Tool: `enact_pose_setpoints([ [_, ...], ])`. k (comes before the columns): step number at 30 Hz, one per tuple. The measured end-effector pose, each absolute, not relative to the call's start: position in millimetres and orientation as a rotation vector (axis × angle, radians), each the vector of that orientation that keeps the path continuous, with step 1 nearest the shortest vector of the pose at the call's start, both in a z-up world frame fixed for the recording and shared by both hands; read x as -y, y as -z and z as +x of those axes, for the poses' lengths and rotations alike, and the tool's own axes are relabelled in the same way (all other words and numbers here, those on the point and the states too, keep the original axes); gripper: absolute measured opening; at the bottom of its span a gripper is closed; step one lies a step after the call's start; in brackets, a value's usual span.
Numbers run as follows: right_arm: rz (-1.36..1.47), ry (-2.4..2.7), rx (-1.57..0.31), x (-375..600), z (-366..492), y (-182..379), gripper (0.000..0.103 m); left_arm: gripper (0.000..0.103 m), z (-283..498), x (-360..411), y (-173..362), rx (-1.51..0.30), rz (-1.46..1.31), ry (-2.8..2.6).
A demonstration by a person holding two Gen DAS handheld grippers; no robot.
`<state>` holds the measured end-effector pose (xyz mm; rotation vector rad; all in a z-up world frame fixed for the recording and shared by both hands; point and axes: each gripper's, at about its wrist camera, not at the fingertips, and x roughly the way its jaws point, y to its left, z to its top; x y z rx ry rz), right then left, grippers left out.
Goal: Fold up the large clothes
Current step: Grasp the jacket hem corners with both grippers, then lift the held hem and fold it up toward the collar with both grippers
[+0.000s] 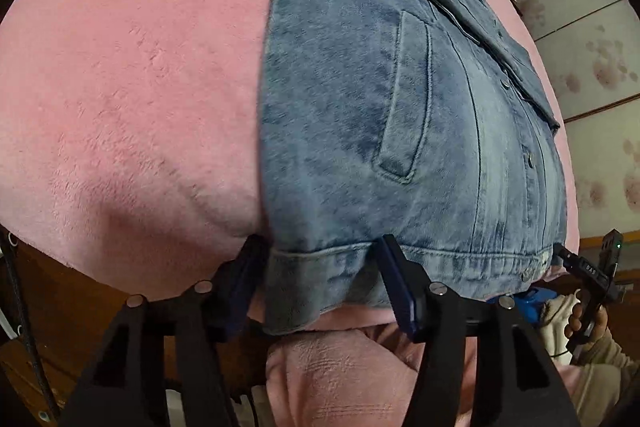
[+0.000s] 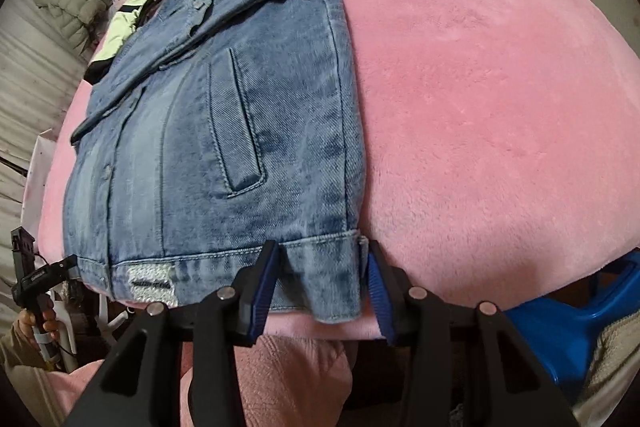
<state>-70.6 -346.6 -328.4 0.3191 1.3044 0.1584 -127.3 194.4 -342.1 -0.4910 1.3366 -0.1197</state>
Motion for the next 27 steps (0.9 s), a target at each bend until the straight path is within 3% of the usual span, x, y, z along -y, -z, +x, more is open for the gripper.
enact_pose_setpoints([
  [2,0.308,-0.151,-1.322,344,-68,327,0.039,0.02,-123,-182,335,-1.352,-0.444,0.12],
  [4,0.275,-0.146,-1.338,339,-68,318,0.028,0.013,-120,-174,322,-1.385,-0.38,0.101],
  [8,0.238,-0.161,-1.314,328,-69,279,0.016,0.011,-113,-173,292,-1.437,-0.367,0.075],
  [12,0.238,-0.187,-1.256,317,-63,229,0.014,0.01,-101,-185,250,-1.423,-0.524,0.071],
  [20,0.325,-0.207,-1.084,309,-5,137,0.014,0.01,-36,-216,150,-1.168,-0.835,0.077],
  [27,0.448,-0.214,-1.015,326,106,115,0.013,0.01,77,-243,130,-1.036,-0.965,-0.087],
])
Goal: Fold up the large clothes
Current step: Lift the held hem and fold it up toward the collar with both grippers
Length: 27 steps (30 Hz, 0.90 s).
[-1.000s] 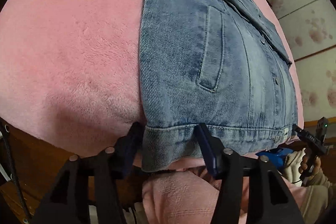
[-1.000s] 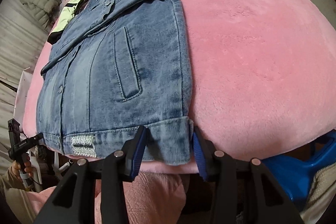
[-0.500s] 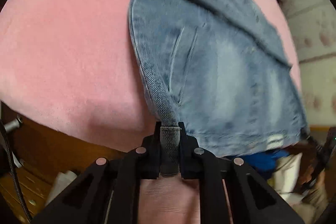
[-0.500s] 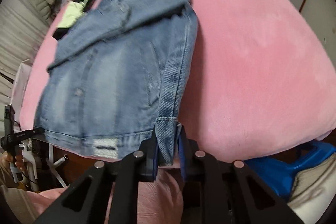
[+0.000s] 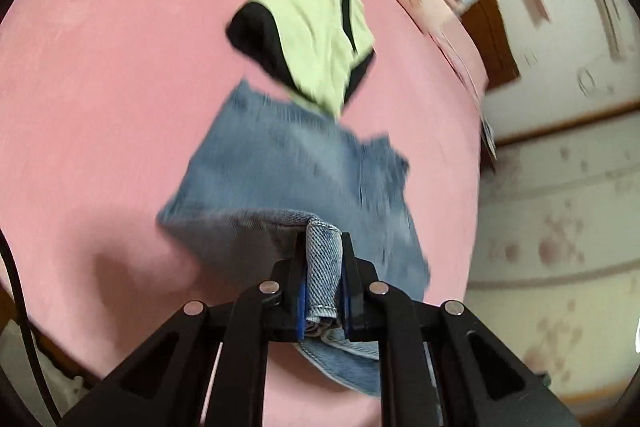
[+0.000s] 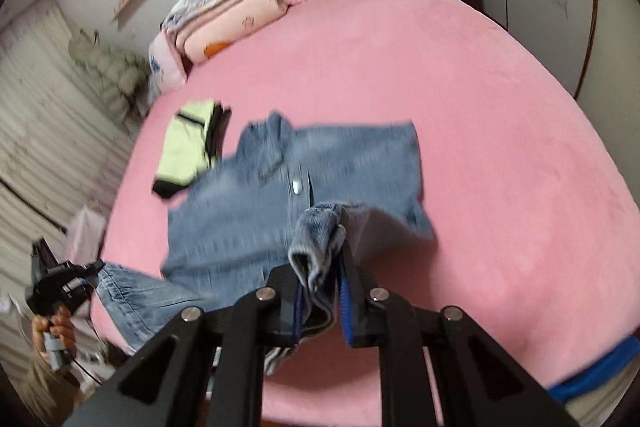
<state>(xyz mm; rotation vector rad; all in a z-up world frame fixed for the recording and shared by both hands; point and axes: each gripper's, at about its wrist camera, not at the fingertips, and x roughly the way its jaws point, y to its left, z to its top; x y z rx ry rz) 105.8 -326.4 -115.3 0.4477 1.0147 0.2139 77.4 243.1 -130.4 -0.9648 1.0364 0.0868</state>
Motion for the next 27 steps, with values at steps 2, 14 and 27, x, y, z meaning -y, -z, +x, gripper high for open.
enact_pose_setpoints([
  [2,0.475,-0.213,-1.017,329,152,123,0.013,0.01,111,-251,143,-1.037,-1.011,-0.148],
  [14,0.301,-0.181,-1.154,299,326,243,0.044,0.052,238,-250,250,-1.154,-0.724,-0.34],
  [27,0.162,-0.18,-1.243,291,344,310,0.044,0.058,275,-191,293,-1.304,-0.204,0.101],
])
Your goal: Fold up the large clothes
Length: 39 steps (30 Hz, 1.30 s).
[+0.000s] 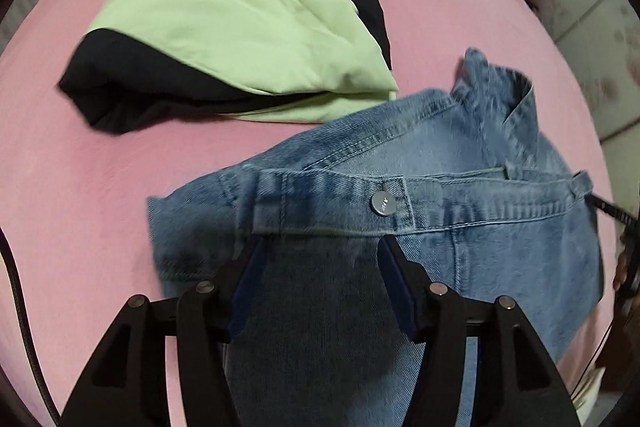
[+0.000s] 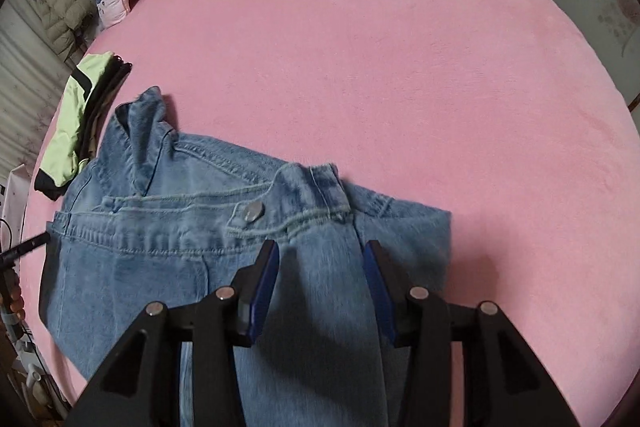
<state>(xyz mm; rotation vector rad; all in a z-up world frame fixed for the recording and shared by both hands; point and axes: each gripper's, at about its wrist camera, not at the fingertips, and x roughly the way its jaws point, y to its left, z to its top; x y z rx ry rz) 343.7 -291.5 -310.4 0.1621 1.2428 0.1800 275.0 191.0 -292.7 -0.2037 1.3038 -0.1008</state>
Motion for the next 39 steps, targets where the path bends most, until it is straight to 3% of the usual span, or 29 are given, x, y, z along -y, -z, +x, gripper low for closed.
enact_pose_setpoints([
  [2,0.155,-0.172,-1.26,287,350,323,0.046,0.063,280,-191,300,-1.319,-0.226,0.108],
  [12,0.184,-0.204,-1.234,296,347,326,0.047,0.065,268,-206,285,-1.23,-0.228,0.062],
  [18,0.187,-0.249,-1.242,304,347,332,0.049,0.065,282,-224,316,-1.302,-0.312,0.042],
  [22,0.183,-0.269,-1.237,305,346,335,0.052,0.081,291,-223,327,-1.297,-0.357,0.066],
  [24,0.178,-0.278,-1.239,303,347,337,0.059,0.083,297,-217,332,-1.317,-0.34,0.066],
  [27,0.127,-0.274,-1.233,293,348,339,0.063,0.072,300,-205,331,-1.319,-0.242,0.041],
  [29,0.109,-0.265,-1.228,289,347,337,0.057,0.048,298,-198,325,-1.308,-0.19,0.013],
  [30,0.117,-0.27,-1.22,290,345,335,0.038,0.035,297,-193,321,-1.302,-0.175,0.017],
  [31,0.127,-0.274,-1.222,290,344,332,0.025,0.031,294,-188,314,-1.29,-0.144,0.0],
  [35,0.123,-0.274,-1.167,287,330,308,0.005,0.021,281,-165,285,-1.192,-0.014,-0.061],
  [39,0.151,-0.266,-1.076,288,320,273,0.004,0.021,277,-152,251,-1.071,-0.032,-0.127],
])
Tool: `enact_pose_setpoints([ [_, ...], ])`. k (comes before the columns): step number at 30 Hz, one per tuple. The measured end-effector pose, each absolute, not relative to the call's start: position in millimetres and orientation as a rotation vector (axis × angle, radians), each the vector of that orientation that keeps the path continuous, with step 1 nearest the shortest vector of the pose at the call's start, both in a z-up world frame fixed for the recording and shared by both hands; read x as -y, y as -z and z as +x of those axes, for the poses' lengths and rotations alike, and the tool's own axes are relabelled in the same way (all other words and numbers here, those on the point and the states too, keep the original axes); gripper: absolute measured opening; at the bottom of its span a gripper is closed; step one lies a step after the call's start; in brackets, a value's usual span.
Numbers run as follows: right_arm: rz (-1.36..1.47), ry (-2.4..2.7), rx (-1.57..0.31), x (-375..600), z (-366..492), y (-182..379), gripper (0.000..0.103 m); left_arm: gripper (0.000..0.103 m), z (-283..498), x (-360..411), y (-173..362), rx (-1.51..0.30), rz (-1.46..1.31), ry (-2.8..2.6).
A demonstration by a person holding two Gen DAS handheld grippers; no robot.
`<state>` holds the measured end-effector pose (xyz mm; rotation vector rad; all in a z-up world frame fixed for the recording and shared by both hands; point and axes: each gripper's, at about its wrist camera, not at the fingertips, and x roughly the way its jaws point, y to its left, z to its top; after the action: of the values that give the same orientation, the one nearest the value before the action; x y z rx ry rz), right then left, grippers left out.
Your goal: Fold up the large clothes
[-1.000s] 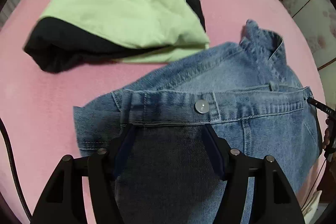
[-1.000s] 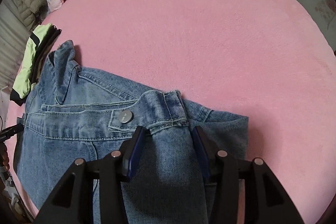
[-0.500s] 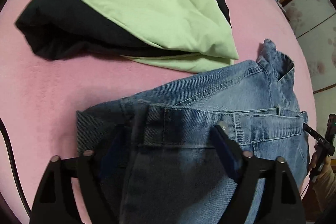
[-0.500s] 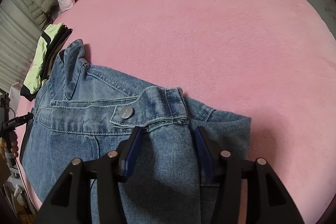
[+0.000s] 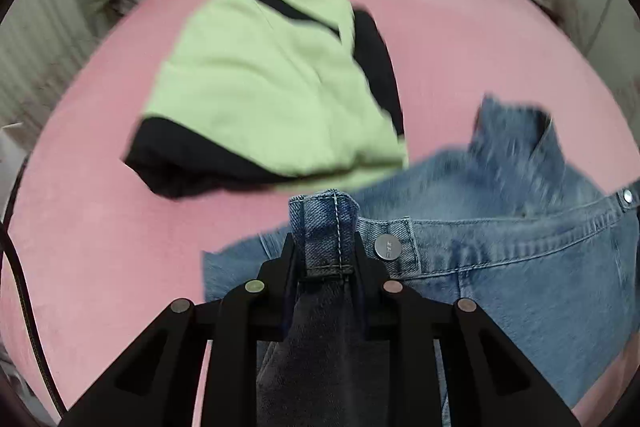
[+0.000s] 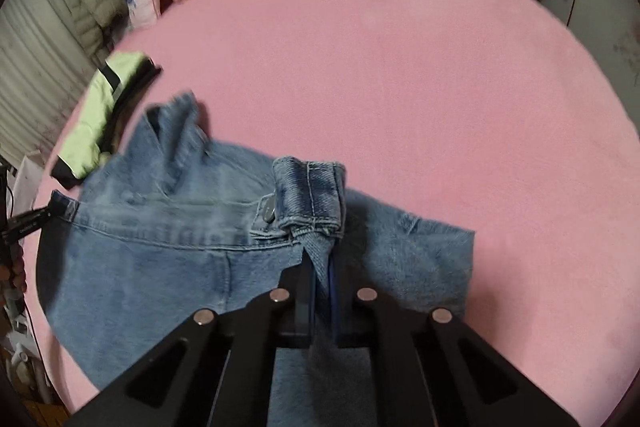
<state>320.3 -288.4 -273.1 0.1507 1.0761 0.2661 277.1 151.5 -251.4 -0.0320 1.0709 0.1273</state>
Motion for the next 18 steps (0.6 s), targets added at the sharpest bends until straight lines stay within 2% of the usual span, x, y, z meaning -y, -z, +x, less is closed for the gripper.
enact_pose_setpoints([
  [6,0.173,-0.218,-0.976,291,327,250,0.004,0.021,288,-158,239,-0.968,-0.065,-0.181],
  [11,0.123,-0.159,-1.057,284,347,306,0.004,0.021,298,-157,295,-1.02,-0.026,-0.229],
  [14,0.072,-0.12,-1.102,277,350,338,0.008,0.027,299,-155,325,-1.043,-0.001,-0.253],
  [17,0.046,-0.112,-1.089,274,350,338,0.01,0.033,299,-155,330,-1.021,0.005,-0.269],
  [18,0.04,-0.109,-1.09,273,349,337,0.01,0.038,299,-157,329,-1.017,-0.005,-0.272],
])
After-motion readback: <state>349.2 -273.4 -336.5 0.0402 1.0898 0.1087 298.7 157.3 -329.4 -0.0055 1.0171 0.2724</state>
